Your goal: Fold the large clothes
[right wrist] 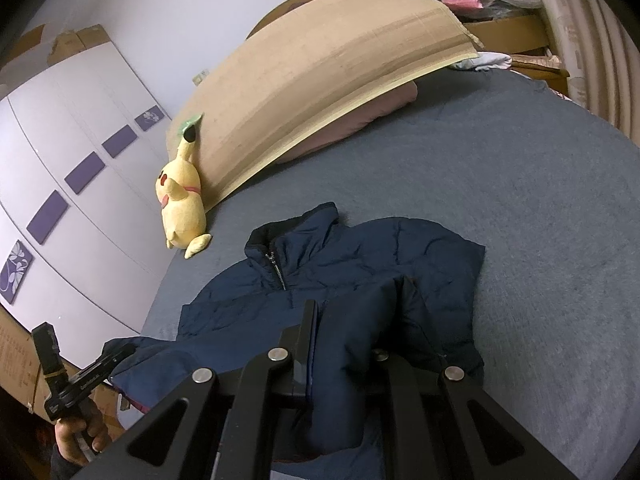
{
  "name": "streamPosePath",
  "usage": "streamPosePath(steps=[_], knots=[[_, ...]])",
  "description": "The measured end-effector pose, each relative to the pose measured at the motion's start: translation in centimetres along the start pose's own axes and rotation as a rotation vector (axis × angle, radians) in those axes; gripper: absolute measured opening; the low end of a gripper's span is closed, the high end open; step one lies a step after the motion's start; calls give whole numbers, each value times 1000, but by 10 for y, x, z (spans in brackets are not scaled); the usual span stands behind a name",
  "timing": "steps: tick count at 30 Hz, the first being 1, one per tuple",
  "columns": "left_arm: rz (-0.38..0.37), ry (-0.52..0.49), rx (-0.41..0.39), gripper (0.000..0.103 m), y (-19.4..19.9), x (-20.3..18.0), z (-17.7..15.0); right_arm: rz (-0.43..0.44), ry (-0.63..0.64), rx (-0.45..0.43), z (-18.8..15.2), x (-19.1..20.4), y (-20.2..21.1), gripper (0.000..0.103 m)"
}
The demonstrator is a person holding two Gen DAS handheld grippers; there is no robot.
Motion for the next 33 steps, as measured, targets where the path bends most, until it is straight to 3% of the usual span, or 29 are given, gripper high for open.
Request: streamPosePath(steps=[15,33], knots=[[9,-13,42,20,-25,7,13,-17,-3,26,11,2,-22,10],[2,6,63,20,-59,25,54,-22,-3,48,60,17,-66,10]])
Point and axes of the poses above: each gripper's, at about its wrist camera, not at the fingertips, and y roughly against the way its jaws point, x to its left, z to its top, the point moved 3 cm from there along -y, roughly the way its jaws point, and after that the axes turned 15 degrees about -z, right-handed, at the moved point
